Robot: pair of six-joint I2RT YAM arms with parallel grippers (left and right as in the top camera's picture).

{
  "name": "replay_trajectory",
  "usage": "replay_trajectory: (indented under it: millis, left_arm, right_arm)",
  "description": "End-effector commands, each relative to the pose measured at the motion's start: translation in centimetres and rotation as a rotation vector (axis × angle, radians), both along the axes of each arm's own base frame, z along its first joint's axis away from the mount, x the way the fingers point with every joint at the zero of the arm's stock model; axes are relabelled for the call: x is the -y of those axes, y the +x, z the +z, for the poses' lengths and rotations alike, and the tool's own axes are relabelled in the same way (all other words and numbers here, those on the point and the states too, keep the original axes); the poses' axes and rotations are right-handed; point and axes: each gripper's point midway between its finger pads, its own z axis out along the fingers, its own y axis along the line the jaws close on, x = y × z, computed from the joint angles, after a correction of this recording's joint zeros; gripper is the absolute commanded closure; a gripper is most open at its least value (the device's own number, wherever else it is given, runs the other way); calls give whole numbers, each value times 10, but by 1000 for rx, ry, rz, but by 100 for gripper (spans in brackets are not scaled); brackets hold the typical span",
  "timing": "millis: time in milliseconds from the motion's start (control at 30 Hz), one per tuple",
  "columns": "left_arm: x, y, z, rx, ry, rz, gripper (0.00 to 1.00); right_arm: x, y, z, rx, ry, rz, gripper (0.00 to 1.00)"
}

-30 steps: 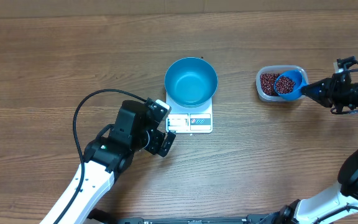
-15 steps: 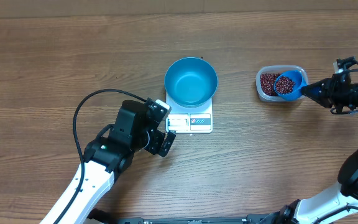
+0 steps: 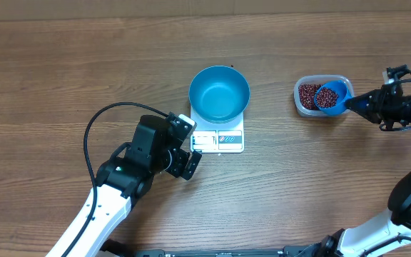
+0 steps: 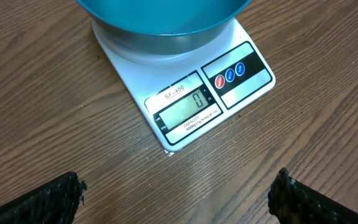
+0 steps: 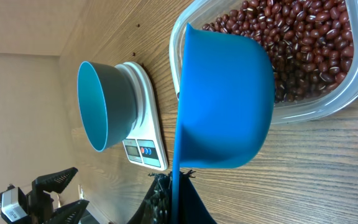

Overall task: Scoop item into bowl and weigh 150g on scale
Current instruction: 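Lift the filled blue scoop above the tub with the right gripper, then carry the scoop with the right gripper over the teal bowl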

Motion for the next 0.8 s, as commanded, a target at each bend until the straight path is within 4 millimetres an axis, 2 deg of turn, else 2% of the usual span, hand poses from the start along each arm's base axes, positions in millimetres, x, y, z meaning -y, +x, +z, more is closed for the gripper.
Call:
replay_trajectory:
  millis: [0,167,433,600,667,767]
  left_arm:
    - [1,0,1,-1,-10,10,1]
    - [1,0,1,-1,-10,10,0]
    - [1,0,1,-1,-10,10,0]
    - [1,0,1,-1,-10,10,0]
    - [1,0,1,-1,-9,10,1]
    - [1,0,1,-1,-10,10,0]
  right_arm:
    - [2,8,20,64,-7,5,96]
    - [4,10,32,75,-15,5,96]
    - [1,7,33,60,-4,6,96]
    - [-2,12,43,98,34,7,96]
    - [-6,15,50,119,54,13,96]
    - [-23,18,57,147,88,53,96]
